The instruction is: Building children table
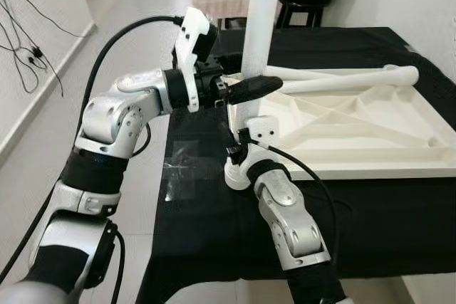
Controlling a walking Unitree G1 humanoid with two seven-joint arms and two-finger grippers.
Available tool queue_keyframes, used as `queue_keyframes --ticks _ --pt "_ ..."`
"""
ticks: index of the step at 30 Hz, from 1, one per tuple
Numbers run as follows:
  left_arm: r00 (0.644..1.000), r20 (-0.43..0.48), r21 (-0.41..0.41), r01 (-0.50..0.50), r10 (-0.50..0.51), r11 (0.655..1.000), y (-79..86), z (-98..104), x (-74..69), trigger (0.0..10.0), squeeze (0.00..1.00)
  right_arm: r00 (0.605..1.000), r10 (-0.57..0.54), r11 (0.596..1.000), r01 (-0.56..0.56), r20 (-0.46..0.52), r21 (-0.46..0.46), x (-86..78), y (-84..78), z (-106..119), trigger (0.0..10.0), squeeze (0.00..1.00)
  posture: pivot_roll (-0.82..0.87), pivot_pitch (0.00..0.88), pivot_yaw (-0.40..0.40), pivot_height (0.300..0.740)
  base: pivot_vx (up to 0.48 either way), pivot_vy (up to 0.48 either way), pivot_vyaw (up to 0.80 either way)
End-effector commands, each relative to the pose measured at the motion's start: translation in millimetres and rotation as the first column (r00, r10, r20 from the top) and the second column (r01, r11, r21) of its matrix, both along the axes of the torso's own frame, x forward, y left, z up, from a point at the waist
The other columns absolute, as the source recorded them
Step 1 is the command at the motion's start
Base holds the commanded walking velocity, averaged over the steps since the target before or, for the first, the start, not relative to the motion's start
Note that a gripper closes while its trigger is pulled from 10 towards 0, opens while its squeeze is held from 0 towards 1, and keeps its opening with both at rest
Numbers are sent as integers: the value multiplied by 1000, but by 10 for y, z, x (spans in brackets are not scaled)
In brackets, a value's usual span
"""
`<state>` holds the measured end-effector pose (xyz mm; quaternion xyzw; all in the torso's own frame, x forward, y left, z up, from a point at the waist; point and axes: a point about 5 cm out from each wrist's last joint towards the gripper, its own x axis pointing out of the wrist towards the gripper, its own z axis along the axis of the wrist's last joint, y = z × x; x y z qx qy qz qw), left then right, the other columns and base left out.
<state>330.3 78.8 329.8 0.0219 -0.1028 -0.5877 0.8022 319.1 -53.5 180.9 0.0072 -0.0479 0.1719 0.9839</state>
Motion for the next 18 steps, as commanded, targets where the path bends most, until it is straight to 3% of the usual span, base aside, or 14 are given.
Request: queue_keyframes --ticks 1,2,3,4,9,10,11,12,13,14,15,16,18 --pt "1000 24 10 1 -2 1000 -25 54 -15 10000 0 971 35 997 -19 -236 70 -88 281 -379 0 0 30 141 -12 740 0 0 0" --pt "1000 21 6 -5 5 1000 -14 54 -11 2824 0 971 18 998 -2 -238 66 -98 274 -369 0 0 31 142 -13 740 0 0 0" --pt "1000 21 6 -5 5 1000 -14 54 -11 2824 0 971 18 998 -2 -238 66 -98 274 -369 0 0 31 142 -13 740 0 0 0" --pt "1000 19 6 -7 7 1000 -5 51 -12 0 0 970 -5 998 20 -245 58 -125 272 -358 0 0 32 144 -11 740 0 0 0" --pt "1000 16 14 1 -1 1000 5 39 -16 0 0 965 -41 998 54 -261 43 -186 250 -333 0 0 32 142 -10 740 0 0 0" --pt "1000 16 14 5 -5 1000 4 42 -17 0 0 968 -27 998 40 -250 49 -171 240 -304 3137 0 31 142 -8 740 0 0 0" --pt "1000 16 14 5 -5 1000 4 42 -17 0 0 968 -27 998 40 -250 49 -171 240 -304 3137 0 31 142 -8 740 0 0 0" --pt "1000 18 15 8 -8 1000 0 48 -16 0 0 975 33 997 -18 -221 72 -133 239 -236 10000 0 32 141 -6 740 0 0 0" --pt "1000 21 16 13 -13 1000 -7 55 -18 0 0 974 161 985 -149 -157 86 -91 247 -123 10000 286 32 142 -6 740 0 0 0" --pt "1000 21 16 13 -13 1000 -7 55 -18 0 0 974 161 985 -149 -157 86 -91 247 -123 10000 286 32 142 -6 740 0 0 0" --pt "1000 22 16 16 -16 1000 -11 59 -19 0 0 962 250 967 -241 -112 86 -70 251 -43 10000 286 32 142 -6 740 0 0 0" --pt "1000 23 17 19 -20 1000 -17 60 -22 0 0 914 401 915 -398 -51 59 -53 217 73 10000 1000 32 140 -5 740 0 0 0" --pt "999 25 19 23 -24 1000 -21 56 -27 0 0 821 571 821 -571 8 1 -9 84 228 10000 1000 31 139 -4 740 0 0 0"
